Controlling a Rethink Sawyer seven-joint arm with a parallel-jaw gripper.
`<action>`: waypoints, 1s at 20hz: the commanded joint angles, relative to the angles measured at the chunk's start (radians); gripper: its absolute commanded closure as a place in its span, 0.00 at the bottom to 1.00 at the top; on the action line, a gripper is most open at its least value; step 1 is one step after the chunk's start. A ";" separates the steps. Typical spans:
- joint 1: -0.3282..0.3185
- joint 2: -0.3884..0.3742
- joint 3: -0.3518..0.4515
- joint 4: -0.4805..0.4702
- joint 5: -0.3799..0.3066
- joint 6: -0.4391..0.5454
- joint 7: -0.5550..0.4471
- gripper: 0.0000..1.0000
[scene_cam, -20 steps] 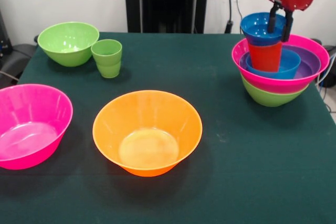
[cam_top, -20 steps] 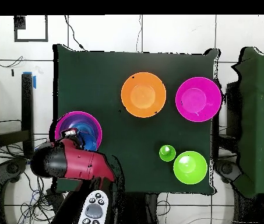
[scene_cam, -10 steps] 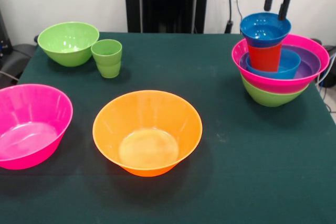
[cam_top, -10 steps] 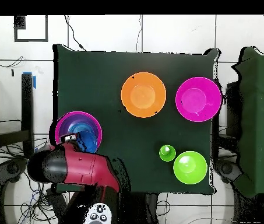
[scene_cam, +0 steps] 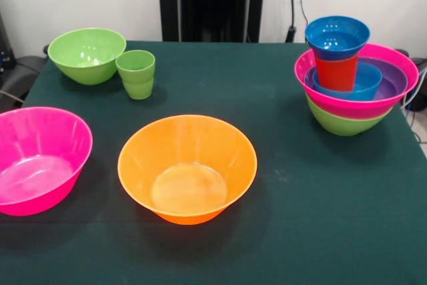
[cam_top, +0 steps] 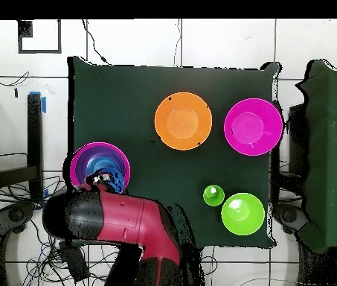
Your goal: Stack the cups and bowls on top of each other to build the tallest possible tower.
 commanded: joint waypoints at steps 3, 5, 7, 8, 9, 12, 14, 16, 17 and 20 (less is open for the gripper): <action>-0.111 -0.124 0.060 -0.094 -0.144 0.292 -0.281 0.00; -0.143 -0.140 0.078 -0.106 -0.156 0.316 -0.309 0.00; -0.166 -0.154 0.090 -0.112 -0.174 0.310 -0.330 0.00; -0.189 -0.155 0.099 -0.121 -0.190 0.292 -0.355 0.00; -0.202 -0.158 0.105 -0.125 -0.196 0.287 -0.372 0.00; -0.291 -0.144 0.156 -0.134 -0.213 0.242 -0.466 0.00; -0.345 -0.132 0.187 -0.130 -0.220 0.205 -0.522 0.00; -0.389 -0.125 0.215 -0.130 -0.230 0.178 -0.560 0.00; -0.408 -0.122 0.228 -0.129 -0.231 0.170 -0.577 0.00; -0.461 -0.112 0.265 -0.128 -0.239 0.136 -0.621 0.00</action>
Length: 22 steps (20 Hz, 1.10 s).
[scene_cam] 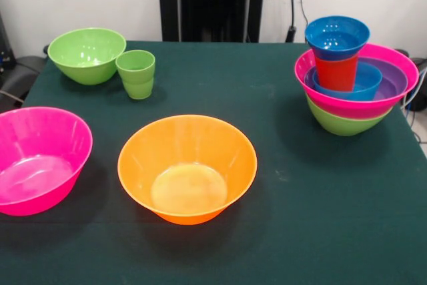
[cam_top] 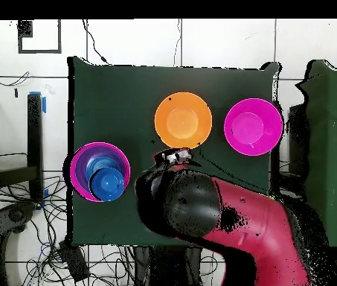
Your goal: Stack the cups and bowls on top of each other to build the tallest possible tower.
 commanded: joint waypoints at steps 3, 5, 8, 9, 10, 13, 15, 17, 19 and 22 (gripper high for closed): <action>-0.096 0.072 0.184 0.034 -0.087 -0.100 -0.407 0.00; -0.104 0.071 0.193 0.038 -0.087 -0.110 -0.414 0.00; -0.132 0.082 0.228 0.057 -0.078 -0.165 -0.456 0.00; -0.138 0.088 0.236 0.061 -0.079 -0.178 -0.463 0.00; -0.147 0.097 0.249 0.065 -0.076 -0.193 -0.472 0.00; -0.164 0.119 0.280 0.077 -0.081 -0.239 -0.478 0.00; -0.175 0.131 0.298 0.080 -0.085 -0.256 -0.471 0.00; -0.187 0.144 0.318 0.084 -0.090 -0.277 -0.466 0.00; -0.197 0.153 0.336 0.085 -0.097 -0.290 -0.459 0.00; -0.211 0.166 0.358 0.089 -0.106 -0.309 -0.449 0.00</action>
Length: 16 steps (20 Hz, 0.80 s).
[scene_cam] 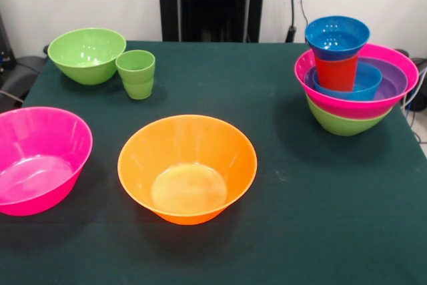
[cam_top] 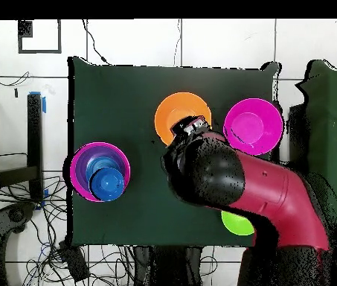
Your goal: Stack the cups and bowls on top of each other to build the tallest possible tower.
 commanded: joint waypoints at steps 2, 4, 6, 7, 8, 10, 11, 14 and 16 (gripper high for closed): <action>-0.030 0.098 0.154 0.097 -0.084 -0.066 -0.217 0.00; -0.047 0.107 0.176 0.096 -0.092 -0.072 -0.218 0.00; -0.062 0.117 0.195 0.090 -0.100 -0.073 -0.220 0.00; -0.069 0.123 0.204 0.087 -0.105 -0.074 -0.220 0.00; -0.075 0.122 0.212 0.089 -0.108 -0.075 -0.219 0.00; -0.089 0.126 0.231 0.093 -0.116 -0.081 -0.216 0.00; -0.101 0.132 0.245 0.094 -0.119 -0.085 -0.221 0.00; -0.131 0.132 0.283 0.108 -0.129 -0.090 -0.232 0.00; -0.143 0.132 0.300 0.110 -0.134 -0.085 -0.230 0.00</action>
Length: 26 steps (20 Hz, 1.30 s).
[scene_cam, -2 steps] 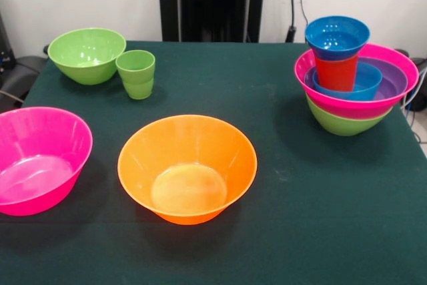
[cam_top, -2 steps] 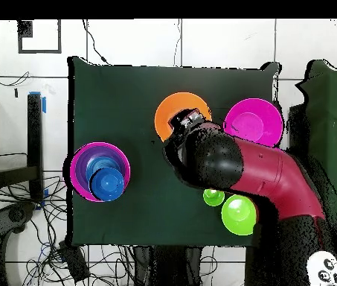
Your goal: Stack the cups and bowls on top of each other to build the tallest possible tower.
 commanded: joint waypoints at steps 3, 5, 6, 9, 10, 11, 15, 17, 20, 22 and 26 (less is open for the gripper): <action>-0.041 0.063 0.145 0.117 -0.082 -0.042 -0.218 0.00; -0.042 0.076 0.145 0.117 -0.101 -0.056 -0.195 0.00; -0.042 0.082 0.144 0.119 -0.109 -0.064 -0.183 0.00; -0.034 0.102 0.131 0.126 -0.136 -0.090 -0.141 0.00; -0.032 0.104 0.129 0.124 -0.141 -0.090 -0.134 0.00; -0.031 0.106 0.127 0.121 -0.146 -0.089 -0.128 0.00; -0.039 0.122 0.126 0.115 -0.170 -0.090 -0.123 0.00; -0.051 0.136 0.133 0.106 -0.181 -0.082 -0.135 0.00; -0.072 0.150 0.142 0.094 -0.199 -0.068 -0.160 0.00; -0.094 0.154 0.151 0.081 -0.212 -0.045 -0.190 0.00; -0.131 0.151 0.170 0.066 -0.235 -0.010 -0.223 0.00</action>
